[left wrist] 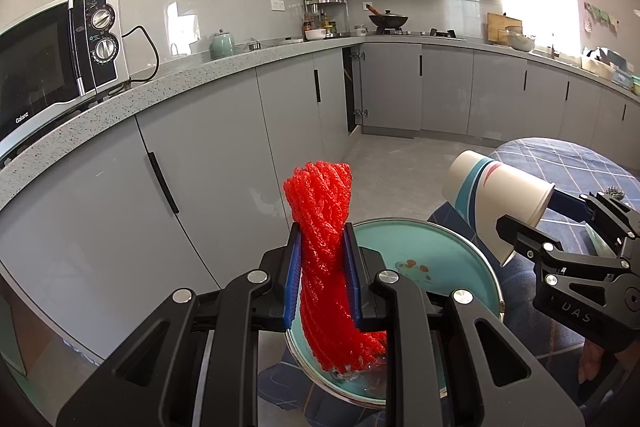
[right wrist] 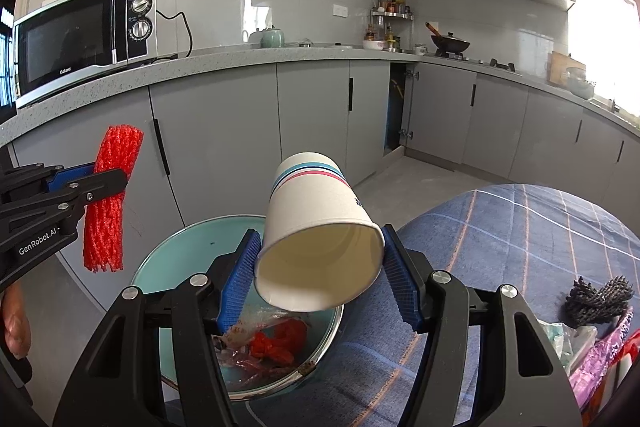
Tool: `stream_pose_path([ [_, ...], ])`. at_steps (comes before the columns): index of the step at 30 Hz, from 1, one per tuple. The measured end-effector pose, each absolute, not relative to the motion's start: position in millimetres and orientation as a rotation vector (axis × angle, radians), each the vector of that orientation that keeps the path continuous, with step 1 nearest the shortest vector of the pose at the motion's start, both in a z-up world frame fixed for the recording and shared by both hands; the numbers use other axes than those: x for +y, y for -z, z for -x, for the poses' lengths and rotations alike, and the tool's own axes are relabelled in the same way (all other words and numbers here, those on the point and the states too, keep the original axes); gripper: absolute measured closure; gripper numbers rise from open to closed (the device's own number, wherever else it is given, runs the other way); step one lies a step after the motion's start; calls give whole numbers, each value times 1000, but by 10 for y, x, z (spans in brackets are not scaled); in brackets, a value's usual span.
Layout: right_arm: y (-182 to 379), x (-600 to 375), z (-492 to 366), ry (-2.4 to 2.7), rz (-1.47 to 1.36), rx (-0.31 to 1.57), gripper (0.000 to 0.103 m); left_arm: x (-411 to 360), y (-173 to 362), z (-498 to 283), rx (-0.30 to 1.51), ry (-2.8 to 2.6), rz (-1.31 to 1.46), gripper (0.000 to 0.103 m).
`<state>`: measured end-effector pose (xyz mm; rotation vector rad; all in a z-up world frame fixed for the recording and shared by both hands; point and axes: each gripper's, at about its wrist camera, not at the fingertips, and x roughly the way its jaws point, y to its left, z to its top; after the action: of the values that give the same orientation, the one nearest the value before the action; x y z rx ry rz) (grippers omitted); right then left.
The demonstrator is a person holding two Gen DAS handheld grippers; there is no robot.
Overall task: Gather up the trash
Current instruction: 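Open both tools to drop the mesh bag and paper cup into the bin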
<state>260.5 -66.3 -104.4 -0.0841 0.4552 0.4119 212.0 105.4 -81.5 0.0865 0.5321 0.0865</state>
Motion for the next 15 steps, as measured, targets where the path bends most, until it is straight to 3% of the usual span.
stream_pose_path([
  [7,1064,-623,-2593,-426,92,455,39,1047,818,-2124,534,-84,-89,80],
  [9,1065,-615,-2589,-429,93,450,37,1044,818,-2126,532,-89,-91,72],
  [11,1075,-602,-2579,-431,98,450,37,1049,820,-2123,527,-97,-92,54],
  [15,1092,-618,-2577,-428,91,453,36,1049,835,-2123,531,-98,-91,48],
])
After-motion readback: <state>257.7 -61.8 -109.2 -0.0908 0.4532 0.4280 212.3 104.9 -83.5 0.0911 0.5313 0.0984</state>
